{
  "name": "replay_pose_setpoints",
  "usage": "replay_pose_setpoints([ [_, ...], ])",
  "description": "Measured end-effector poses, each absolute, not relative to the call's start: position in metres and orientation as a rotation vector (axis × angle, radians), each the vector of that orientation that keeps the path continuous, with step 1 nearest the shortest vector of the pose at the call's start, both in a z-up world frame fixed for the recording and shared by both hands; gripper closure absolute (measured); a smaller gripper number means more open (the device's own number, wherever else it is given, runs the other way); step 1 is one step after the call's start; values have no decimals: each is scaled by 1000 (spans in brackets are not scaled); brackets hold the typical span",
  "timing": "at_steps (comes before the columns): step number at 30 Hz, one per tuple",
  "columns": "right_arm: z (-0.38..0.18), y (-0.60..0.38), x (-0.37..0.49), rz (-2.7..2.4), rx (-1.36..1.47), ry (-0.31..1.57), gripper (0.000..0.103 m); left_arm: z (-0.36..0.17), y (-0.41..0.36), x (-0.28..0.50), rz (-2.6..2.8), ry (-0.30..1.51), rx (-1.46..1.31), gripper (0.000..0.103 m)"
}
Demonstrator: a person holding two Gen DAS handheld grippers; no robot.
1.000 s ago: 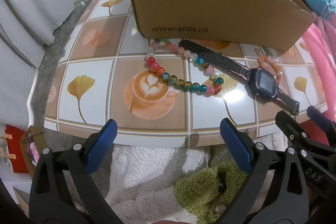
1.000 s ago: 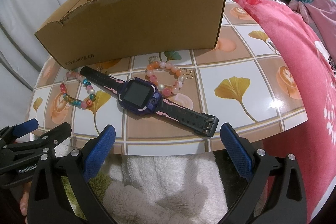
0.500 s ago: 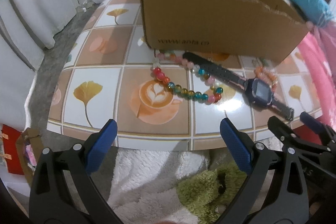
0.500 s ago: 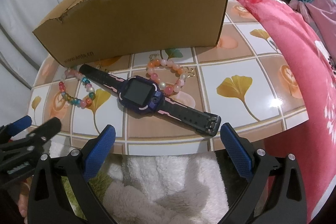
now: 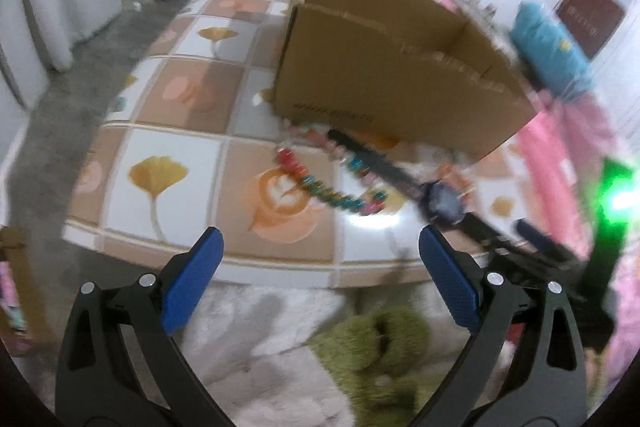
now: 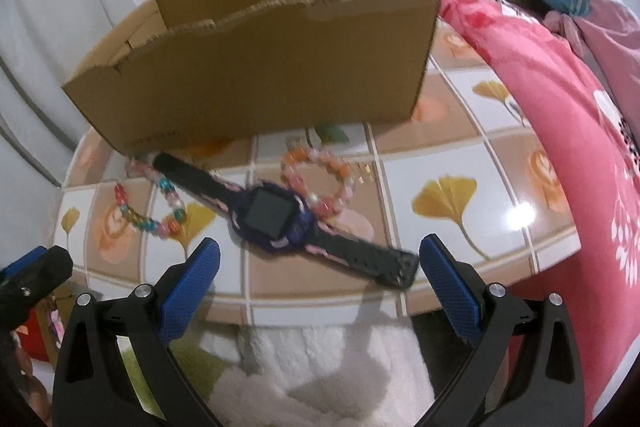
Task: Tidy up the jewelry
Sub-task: 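Reach the left tool to the multicolour bead bracelet and close on it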
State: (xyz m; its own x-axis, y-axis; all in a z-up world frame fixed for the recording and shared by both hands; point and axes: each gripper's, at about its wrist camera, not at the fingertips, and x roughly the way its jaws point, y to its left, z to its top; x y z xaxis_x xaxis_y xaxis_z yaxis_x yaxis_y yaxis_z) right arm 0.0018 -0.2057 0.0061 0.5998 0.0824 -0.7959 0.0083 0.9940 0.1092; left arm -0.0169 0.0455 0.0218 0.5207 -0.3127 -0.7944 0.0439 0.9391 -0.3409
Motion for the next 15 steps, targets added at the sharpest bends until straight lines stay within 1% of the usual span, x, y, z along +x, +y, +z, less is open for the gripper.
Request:
replay_pose_setpoints([
  [6, 18, -188, 8, 129, 98, 870, 6, 41, 46, -10, -341, 898, -344, 8],
  [12, 24, -179, 8, 251, 130, 829, 6, 36, 61, -1, -378, 866, -439, 8],
  [13, 24, -176, 9, 266, 132, 828, 6, 35, 68, 1, -363, 863, -449, 8],
  [14, 25, -173, 10, 296, 137, 828, 11, 33, 74, 5, -332, 858, -444, 8],
  [15, 26, -169, 11, 323, 140, 830, 13, 31, 79, 7, -307, 854, -433, 8],
])
